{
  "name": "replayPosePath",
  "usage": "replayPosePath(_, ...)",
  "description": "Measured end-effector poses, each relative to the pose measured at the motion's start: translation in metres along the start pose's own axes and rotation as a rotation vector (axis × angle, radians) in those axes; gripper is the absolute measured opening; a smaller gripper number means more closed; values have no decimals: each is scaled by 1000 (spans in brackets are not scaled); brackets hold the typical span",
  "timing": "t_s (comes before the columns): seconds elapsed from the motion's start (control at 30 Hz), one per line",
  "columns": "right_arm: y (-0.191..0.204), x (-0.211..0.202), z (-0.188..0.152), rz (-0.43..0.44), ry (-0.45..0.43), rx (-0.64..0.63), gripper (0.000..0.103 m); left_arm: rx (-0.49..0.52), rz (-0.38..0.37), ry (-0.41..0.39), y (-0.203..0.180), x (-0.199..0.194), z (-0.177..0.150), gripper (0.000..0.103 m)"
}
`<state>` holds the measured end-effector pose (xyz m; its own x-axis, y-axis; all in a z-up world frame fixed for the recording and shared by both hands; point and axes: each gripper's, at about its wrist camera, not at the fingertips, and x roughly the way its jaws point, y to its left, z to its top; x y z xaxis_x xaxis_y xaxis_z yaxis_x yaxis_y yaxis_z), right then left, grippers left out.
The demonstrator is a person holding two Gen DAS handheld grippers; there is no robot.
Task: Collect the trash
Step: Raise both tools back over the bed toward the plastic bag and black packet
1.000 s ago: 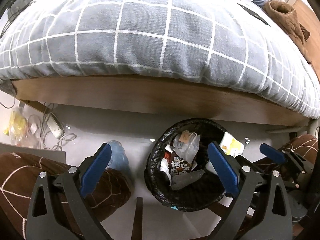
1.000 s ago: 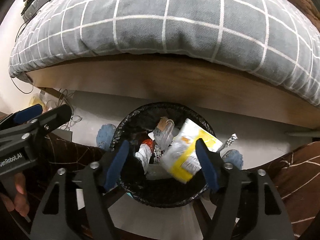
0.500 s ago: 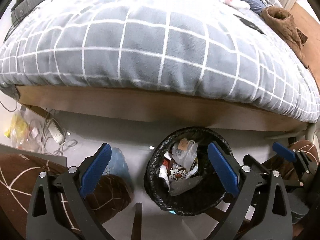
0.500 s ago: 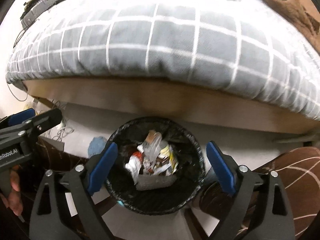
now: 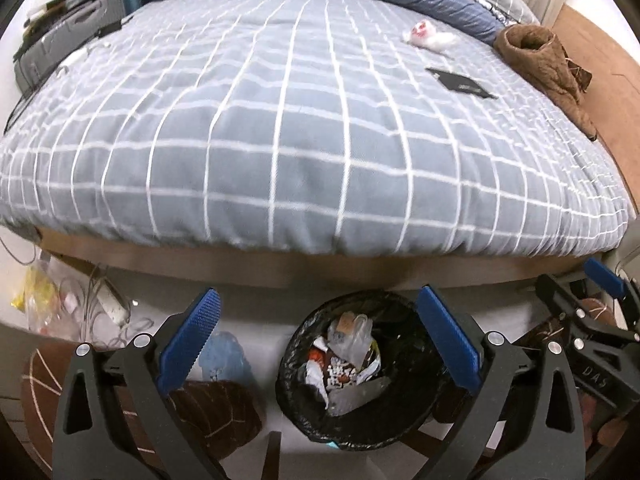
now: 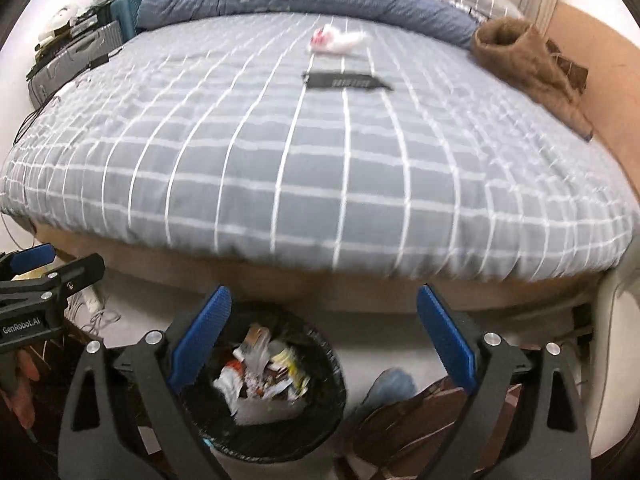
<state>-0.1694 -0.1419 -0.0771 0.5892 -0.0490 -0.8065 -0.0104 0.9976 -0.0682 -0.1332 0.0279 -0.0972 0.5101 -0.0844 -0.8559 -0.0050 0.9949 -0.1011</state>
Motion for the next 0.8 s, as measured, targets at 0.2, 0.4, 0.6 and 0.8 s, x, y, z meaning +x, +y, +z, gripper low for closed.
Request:
replayPosePath(0.2,-20,-5,33,-17,-69,5,90,26,-1,-57,-16,-10,32,97)
replayPosePath(0.4,-44,-19,76,-24,-157,50,90,47,-5,-82,-36,-10,69,97)
replayPosePath(0.6,-65,-19,116,-18,-217,81,90,72,-2,-116,-54,-5,107,97)
replayPosePath(0.8,-76,8,152,-17,-224,95,90,87,27,-148,-72,11,146,97)
